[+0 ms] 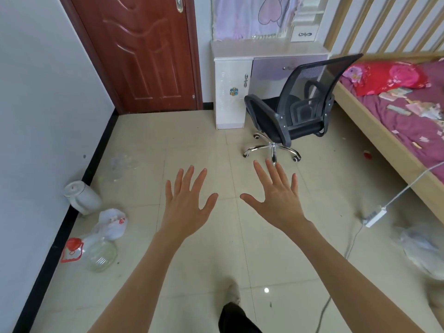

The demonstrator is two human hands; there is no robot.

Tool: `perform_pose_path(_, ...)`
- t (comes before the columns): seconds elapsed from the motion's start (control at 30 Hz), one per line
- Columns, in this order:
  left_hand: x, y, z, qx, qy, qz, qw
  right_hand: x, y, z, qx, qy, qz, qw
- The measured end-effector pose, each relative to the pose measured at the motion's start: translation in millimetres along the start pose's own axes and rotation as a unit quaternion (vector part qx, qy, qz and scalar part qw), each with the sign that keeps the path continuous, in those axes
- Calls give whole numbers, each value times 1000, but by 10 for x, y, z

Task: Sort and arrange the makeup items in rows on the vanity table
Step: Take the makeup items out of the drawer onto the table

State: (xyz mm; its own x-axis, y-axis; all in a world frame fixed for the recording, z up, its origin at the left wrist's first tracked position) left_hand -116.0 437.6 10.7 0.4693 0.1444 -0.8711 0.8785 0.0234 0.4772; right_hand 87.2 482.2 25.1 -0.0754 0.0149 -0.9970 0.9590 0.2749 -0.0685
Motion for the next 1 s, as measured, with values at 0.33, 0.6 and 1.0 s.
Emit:
perform_pose_path(0.33,68,77,-1782,-4,-4,-21,1000,-69,365,-1799,-24,15,30,999)
perform_pose_path(0.6,265,-209,-3321,10,-18,-29,999,15,476,-3304,-9,21,38,999)
perform_pose_path(1.0,322,-777,-5825,51,-35,-27,998,172,489,-5693,38,18,28,999)
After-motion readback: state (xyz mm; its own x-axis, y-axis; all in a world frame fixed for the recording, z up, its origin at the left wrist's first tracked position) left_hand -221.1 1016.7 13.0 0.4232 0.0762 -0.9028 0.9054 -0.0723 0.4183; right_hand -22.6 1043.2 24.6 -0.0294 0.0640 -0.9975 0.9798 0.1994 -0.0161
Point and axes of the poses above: each hand's wrist, its own z-axis away from the middle knuckle, its own x-axis out of the palm, y = z × x, the point moved 4 cm from there along -z, towards the middle knuckle, and after that the axes turned 10 degrees about z, right-handed, at the moved point
